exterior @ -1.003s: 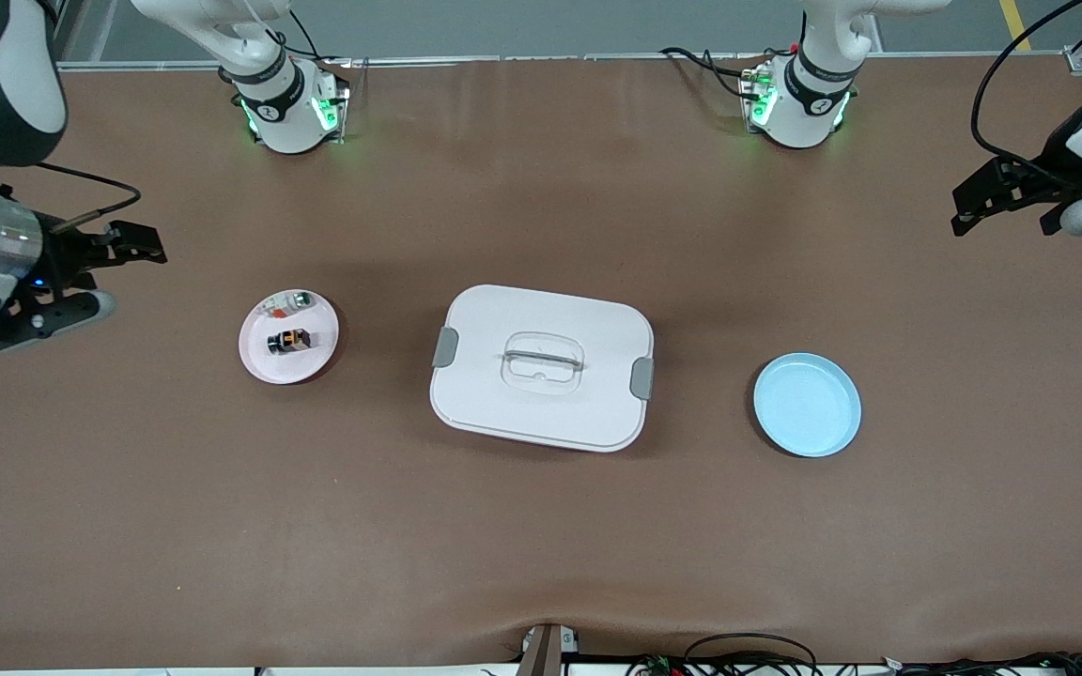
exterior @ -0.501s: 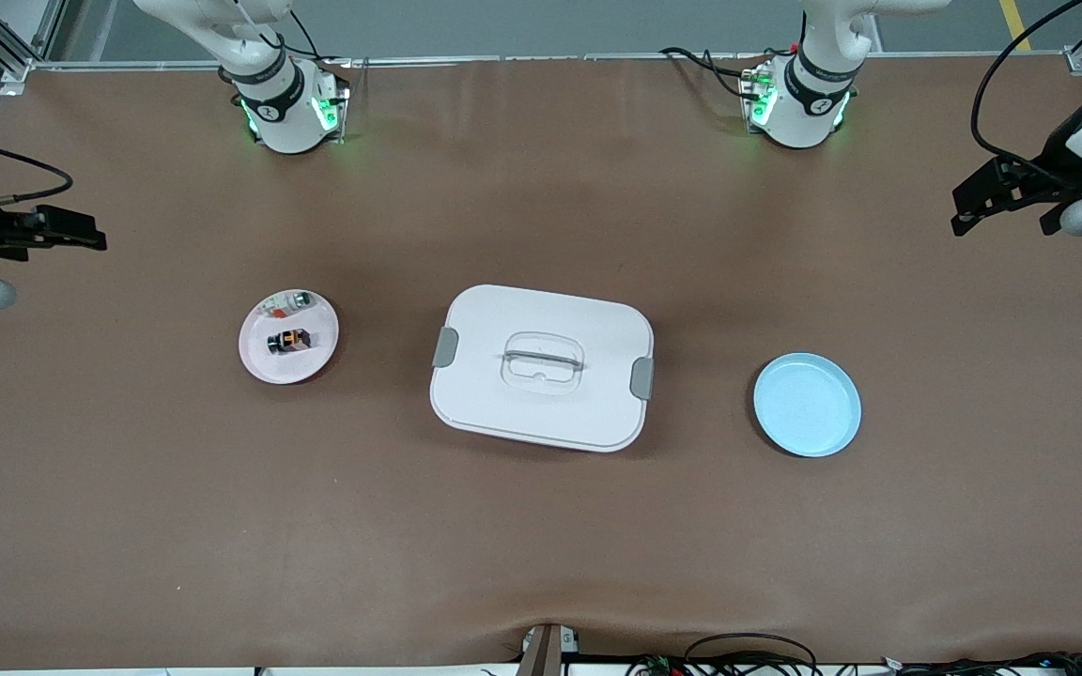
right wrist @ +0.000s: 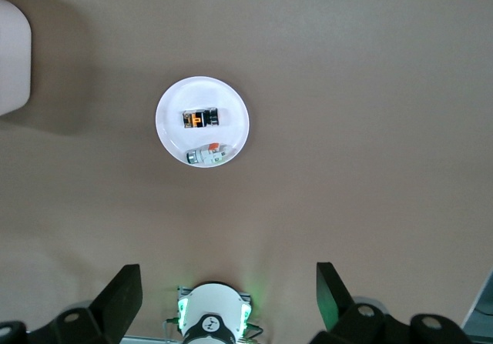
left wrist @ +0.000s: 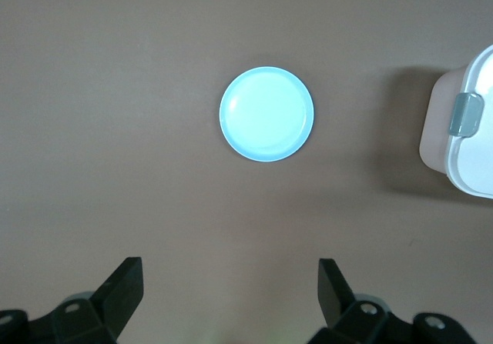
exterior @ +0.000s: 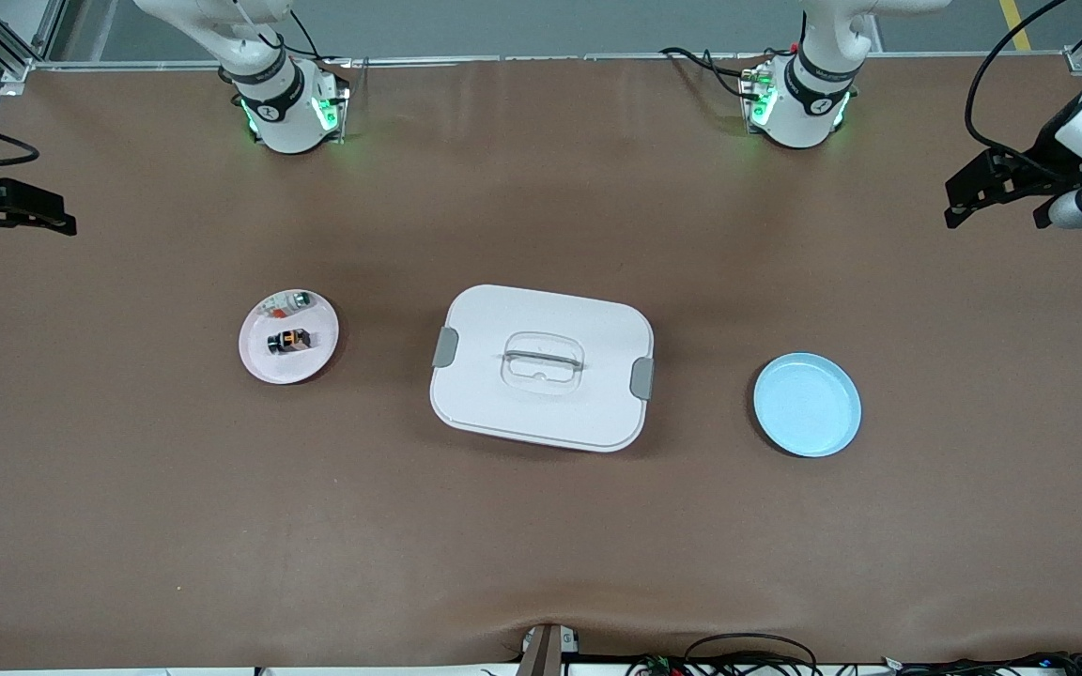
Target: Transfer orange switch to right arm and place
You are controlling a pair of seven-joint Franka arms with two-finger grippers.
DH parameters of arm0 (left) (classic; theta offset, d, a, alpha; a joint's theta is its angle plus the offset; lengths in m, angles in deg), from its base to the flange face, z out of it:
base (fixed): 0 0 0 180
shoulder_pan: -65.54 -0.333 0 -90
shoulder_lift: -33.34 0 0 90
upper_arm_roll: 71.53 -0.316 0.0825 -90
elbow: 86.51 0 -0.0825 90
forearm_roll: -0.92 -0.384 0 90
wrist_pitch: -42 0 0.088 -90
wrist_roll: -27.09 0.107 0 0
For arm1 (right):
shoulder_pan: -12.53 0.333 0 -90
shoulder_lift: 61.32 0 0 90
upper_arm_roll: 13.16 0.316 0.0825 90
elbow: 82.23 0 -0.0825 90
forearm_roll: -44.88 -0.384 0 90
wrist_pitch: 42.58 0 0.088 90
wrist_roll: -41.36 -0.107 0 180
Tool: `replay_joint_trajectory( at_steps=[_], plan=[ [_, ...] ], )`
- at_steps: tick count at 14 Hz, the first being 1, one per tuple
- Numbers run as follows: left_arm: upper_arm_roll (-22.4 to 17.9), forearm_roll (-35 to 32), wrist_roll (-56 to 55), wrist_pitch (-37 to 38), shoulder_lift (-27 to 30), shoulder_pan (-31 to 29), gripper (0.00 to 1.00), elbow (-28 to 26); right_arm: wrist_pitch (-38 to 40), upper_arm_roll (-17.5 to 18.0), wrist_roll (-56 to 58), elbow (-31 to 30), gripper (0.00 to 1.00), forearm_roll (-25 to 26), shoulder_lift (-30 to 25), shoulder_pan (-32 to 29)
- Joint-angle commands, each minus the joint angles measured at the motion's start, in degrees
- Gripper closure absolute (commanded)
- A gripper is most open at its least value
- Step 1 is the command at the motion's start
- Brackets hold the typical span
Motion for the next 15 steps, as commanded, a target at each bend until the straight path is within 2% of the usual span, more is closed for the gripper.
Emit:
replay_joint_trajectory(
  at_steps=[1, 8, 13, 15],
  plan=[
    [0.4, 0.4, 1.0, 0.1, 3.0, -0.2, 0.0, -2.4, 0.2, 0.5, -0.5, 0.7, 0.0, 1.5, 0.1, 0.7],
    [0.3, 0.7, -0.9, 0.2, 1.0, 0.1, 0.0, 0.5, 1.4, 0.4, -7.1, 2.4, 0.0, 0.9, -0.4, 0.9],
    [0.2, 0.5, -0.4, 0.1, 0.9, -0.2, 0.0, 0.5, 2.3, 0.0, -10.2, 2.2, 0.0, -3.4, -0.9, 0.5],
    [0.2, 0.3, -0.3, 0.1, 0.9, -0.3, 0.0, 0.5, 2.6, -0.4, -10.8, 2.2, 0.0, -3.5, -1.0, 0.5]
  ],
)
